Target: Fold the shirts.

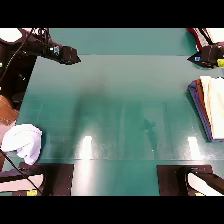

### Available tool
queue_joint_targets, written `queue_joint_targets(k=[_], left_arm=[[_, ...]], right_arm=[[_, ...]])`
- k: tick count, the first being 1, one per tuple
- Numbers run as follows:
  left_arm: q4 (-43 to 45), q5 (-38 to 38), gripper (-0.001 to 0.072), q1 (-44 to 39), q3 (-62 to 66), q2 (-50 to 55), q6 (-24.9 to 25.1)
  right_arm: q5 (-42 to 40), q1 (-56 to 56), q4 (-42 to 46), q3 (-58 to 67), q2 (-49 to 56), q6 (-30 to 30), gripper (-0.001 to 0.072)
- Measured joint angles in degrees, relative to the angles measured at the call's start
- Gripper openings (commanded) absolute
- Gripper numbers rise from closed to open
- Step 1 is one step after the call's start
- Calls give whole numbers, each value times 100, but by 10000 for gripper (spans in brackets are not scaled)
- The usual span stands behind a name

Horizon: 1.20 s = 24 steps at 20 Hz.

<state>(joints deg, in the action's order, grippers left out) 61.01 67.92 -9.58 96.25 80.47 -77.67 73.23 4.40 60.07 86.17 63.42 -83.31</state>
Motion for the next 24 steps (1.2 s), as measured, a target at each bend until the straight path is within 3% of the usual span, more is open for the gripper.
queue_joint_targets(k=[17,24], left_arm=[[33,-20,24,68,17,-76,-24],[1672,1054,29,857,-1266,-1635,-199]], right_arm=[[66,9,-7,0,0,2,23],[94,9,-7,0,0,2,24]])
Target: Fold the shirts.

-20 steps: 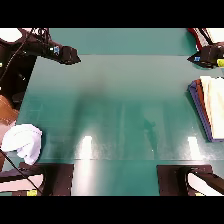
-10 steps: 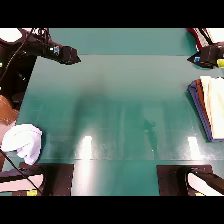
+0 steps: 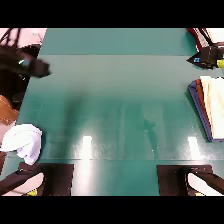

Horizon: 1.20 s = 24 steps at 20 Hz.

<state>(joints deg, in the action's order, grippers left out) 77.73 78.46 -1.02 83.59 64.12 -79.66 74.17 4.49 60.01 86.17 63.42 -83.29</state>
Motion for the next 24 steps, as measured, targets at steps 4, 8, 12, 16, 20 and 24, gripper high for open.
queue_joint_targets(k=[4,8,12,16,20,24], left_arm=[[1062,356,611,754,-1620,-1110,-339],[1637,509,611,1333,-2999,-1556,-546],[1834,354,611,1532,-3974,-1681,-713],[1919,245,72,1582,-4463,-1716,-872],[1926,238,23,1600,-4374,-1722,-970],[1661,448,23,1563,-3091,-1722,-1010]], right_arm=[[42,0,2,0,0,0,23],[55,0,2,0,0,0,23],[50,0,2,-24,31,0,23],[35,0,2,-227,48,0,23],[-70,0,2,-332,20,0,23],[-348,0,-15,-358,-256,0,23]])
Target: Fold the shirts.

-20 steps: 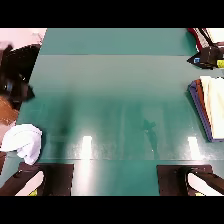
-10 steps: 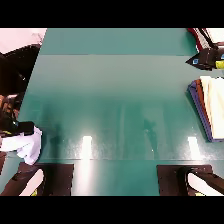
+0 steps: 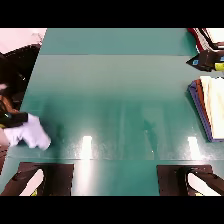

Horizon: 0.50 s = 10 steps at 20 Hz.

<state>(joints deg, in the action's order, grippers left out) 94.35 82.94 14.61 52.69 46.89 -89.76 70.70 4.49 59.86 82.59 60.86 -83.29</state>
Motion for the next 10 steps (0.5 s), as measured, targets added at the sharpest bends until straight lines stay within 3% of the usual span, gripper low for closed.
queue_joint_targets(k=[5,10], left_arm=[[-1207,55,21,-601,2315,-4,-2],[-1779,-472,20,-1947,3589,155,-57]], right_arm=[[-675,0,-20,-7,-573,0,22],[-1080,-2,-17,90,-820,2,23]])
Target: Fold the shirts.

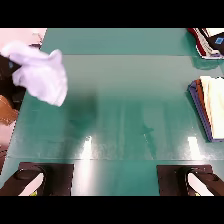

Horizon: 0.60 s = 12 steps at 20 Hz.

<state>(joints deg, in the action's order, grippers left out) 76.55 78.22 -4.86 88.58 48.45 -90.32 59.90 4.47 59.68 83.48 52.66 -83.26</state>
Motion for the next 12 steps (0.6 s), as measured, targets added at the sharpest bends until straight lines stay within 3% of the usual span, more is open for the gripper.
queue_joint_targets(k=[6,7,8,9,12], left_arm=[[118,160,24,-1687,297,1364,-142],[125,146,52,-1952,310,1692,-153],[120,87,390,-2212,319,2057,-153],[114,-98,660,-2435,330,2404,-149],[94,-706,663,-2739,341,3200,-125]], right_arm=[[389,0,2,887,490,0,23],[496,0,2,1058,599,0,23],[616,0,2,1191,693,0,23],[741,0,2,1311,793,0,23],[1088,0,2,1539,1008,0,23]])
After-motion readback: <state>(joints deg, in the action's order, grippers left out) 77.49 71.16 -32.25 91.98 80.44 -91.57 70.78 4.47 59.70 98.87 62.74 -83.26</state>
